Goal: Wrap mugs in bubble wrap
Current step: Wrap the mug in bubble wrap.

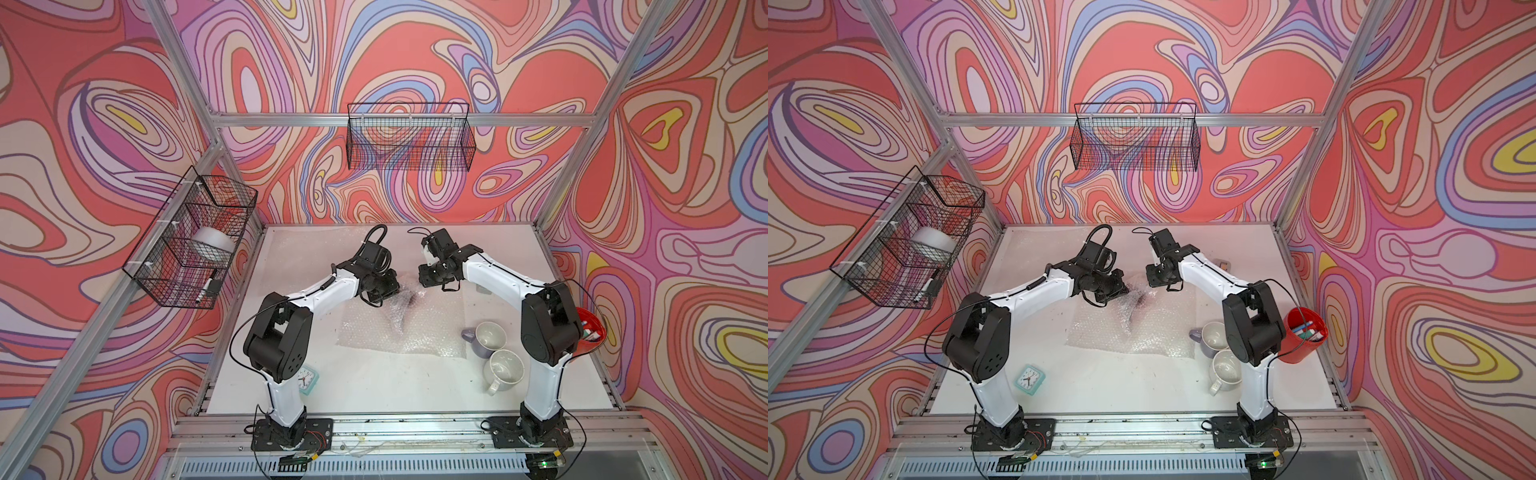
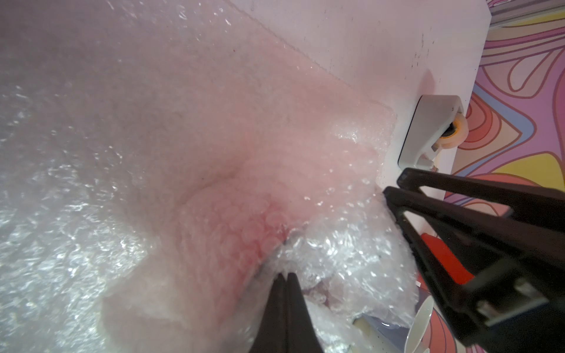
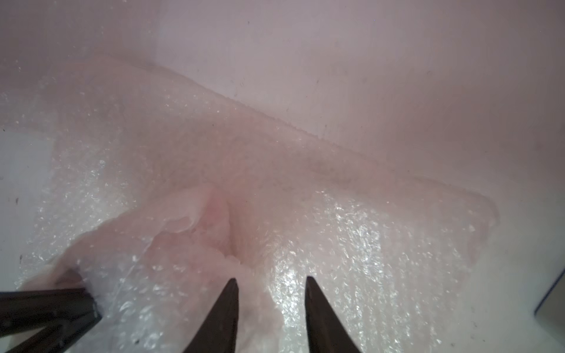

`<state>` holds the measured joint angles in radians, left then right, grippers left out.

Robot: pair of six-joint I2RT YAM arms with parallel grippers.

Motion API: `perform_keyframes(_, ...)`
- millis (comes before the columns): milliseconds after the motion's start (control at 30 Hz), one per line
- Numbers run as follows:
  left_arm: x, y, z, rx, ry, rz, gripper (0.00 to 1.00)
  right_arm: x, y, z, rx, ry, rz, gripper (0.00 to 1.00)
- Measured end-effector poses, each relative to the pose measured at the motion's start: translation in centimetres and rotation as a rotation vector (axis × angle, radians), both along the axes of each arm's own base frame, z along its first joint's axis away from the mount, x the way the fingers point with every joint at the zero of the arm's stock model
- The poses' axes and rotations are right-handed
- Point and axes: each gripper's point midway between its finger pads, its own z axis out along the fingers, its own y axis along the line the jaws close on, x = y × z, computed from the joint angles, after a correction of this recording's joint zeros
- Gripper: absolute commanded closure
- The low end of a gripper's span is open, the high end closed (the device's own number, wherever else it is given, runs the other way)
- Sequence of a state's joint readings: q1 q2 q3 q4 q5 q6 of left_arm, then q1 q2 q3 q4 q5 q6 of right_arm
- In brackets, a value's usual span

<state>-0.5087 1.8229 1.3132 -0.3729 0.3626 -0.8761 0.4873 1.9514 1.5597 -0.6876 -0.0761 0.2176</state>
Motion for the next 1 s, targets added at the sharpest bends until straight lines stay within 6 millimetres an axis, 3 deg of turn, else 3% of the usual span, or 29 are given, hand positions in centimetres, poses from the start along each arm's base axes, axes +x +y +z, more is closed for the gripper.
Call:
perform_keyframes(333, 0.0, 0.0, 0.0, -0.005, 0.005, 0.011, 1.0, -1.6, 1.5, 0.3, 0.102, 0.029, 0.092, 0.48)
perform_keyframes(633, 0.3, 0.2, -0.1, -0.013, 0.0, 0.025, 1.0, -2.0, 1.9, 0.2, 0.122, 0.039, 0.123, 0.3)
perform_keyframes(1000, 0.4, 0.4, -0.2, -0.018, 0.003, 0.037, 1.0, -2.3, 2.7, 0.6, 0.17, 0.047, 0.143, 0.29)
